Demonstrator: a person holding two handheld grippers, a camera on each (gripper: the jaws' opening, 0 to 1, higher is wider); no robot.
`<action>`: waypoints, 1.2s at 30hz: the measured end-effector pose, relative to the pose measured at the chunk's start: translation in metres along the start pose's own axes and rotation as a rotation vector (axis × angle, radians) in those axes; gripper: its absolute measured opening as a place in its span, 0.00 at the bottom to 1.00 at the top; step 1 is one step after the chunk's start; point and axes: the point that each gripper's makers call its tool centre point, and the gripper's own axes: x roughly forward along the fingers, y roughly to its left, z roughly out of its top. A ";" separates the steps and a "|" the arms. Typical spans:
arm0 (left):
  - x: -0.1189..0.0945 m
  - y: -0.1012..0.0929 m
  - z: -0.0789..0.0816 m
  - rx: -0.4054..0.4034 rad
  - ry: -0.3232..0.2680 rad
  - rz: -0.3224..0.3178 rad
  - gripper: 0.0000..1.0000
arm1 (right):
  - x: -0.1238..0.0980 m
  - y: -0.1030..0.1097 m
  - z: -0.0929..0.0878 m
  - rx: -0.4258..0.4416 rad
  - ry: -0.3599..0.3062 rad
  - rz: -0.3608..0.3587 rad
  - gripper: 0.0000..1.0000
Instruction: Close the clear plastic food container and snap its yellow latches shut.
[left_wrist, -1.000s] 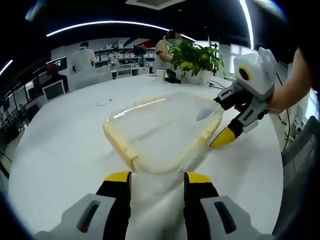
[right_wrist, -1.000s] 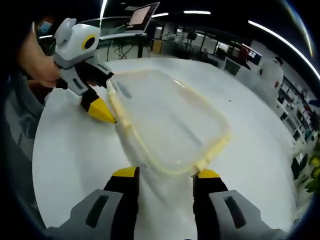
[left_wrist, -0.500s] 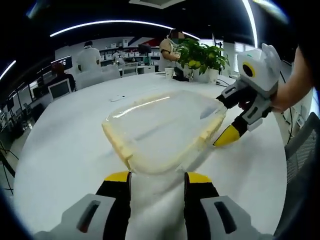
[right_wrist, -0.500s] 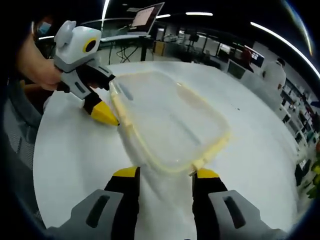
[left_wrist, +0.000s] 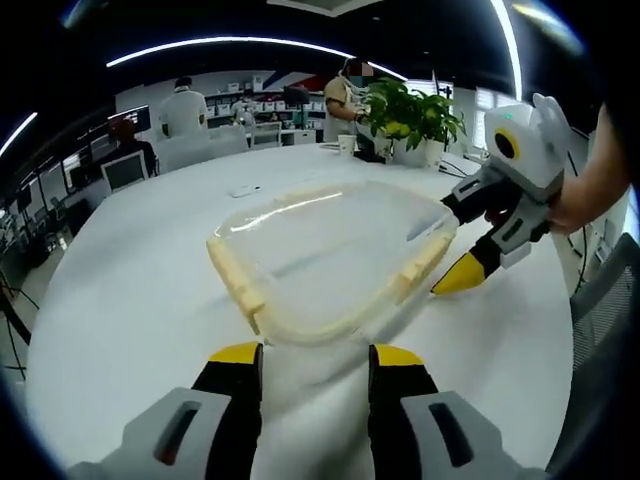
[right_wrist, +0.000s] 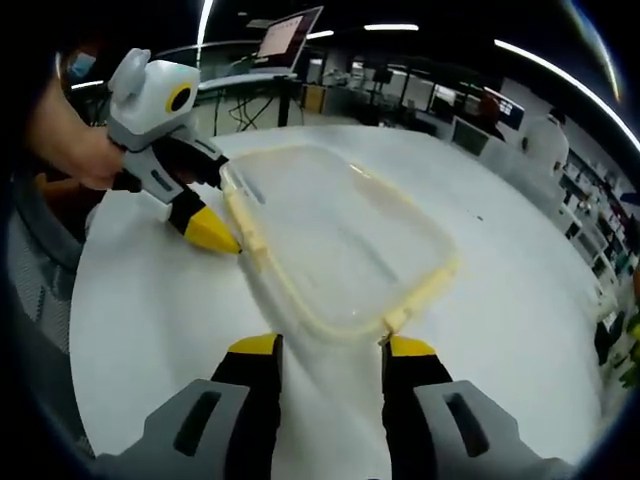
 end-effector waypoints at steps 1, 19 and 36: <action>-0.002 0.002 -0.001 -0.017 0.005 0.010 0.37 | -0.002 0.000 0.000 0.027 -0.003 0.001 0.38; -0.082 -0.022 0.018 -0.031 -0.037 0.051 0.44 | -0.071 0.021 0.013 0.214 -0.079 -0.053 0.52; -0.141 -0.048 0.013 -0.063 -0.078 0.093 0.45 | -0.133 0.047 0.004 0.283 -0.120 -0.128 0.54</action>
